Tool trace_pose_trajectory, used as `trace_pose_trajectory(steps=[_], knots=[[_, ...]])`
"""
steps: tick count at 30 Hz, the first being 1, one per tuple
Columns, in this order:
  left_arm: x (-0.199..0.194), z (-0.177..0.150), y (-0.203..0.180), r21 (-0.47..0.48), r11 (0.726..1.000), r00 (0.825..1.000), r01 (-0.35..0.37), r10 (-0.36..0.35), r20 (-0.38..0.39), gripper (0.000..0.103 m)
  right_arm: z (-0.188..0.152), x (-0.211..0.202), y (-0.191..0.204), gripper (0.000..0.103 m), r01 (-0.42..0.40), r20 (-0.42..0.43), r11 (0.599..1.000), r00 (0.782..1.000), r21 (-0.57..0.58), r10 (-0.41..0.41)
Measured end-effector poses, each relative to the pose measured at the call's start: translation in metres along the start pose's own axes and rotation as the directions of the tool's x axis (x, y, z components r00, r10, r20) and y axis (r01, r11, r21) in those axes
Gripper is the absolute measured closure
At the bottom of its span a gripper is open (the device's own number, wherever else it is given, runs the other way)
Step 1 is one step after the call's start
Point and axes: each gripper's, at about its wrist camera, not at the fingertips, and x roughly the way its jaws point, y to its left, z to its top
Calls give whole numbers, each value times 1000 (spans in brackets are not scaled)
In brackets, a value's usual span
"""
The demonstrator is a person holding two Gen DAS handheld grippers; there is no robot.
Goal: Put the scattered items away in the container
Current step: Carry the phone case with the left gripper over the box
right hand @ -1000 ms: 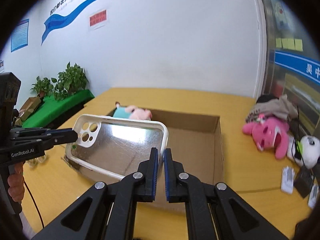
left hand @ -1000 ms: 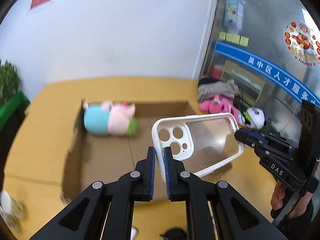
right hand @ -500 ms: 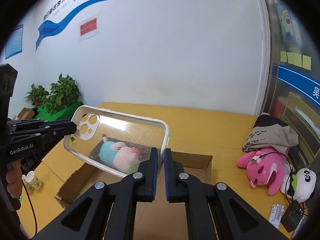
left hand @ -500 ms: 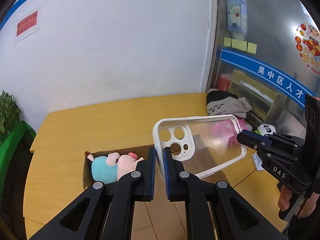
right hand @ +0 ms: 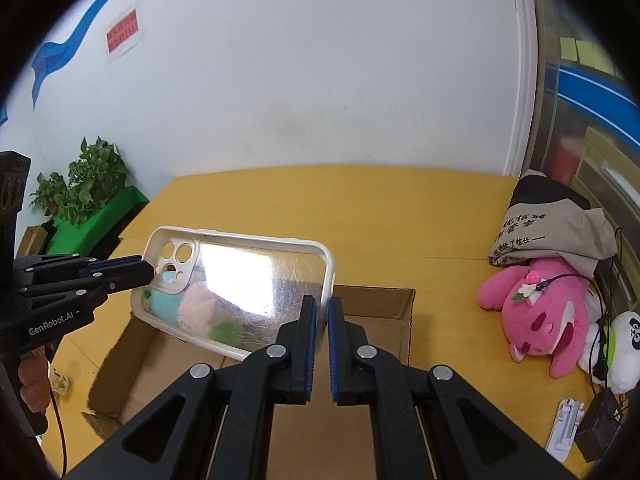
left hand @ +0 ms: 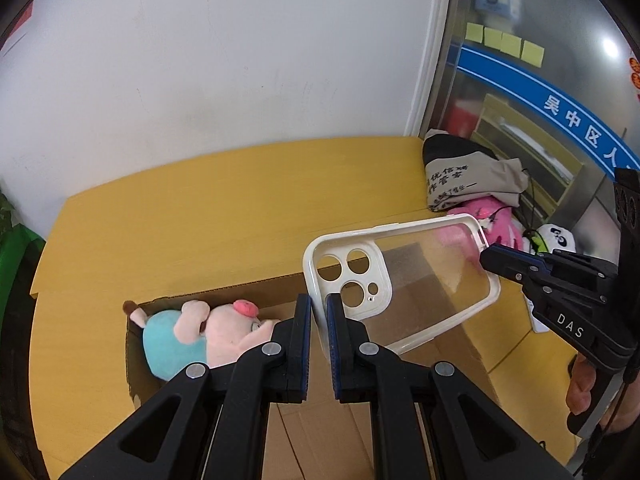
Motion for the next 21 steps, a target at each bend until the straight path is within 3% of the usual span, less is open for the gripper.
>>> trace_pose_trajectory(steps=[10,21], knots=[[99,-5,11,-43,999,988,14,-21,-154,96,-12,91,-29,98,12,-156,999,988,45,-5],[169,-26,7,-37,999,964,8,-17,-265,96,-40,160,-46,98,65,-323,996,945,58,-43]])
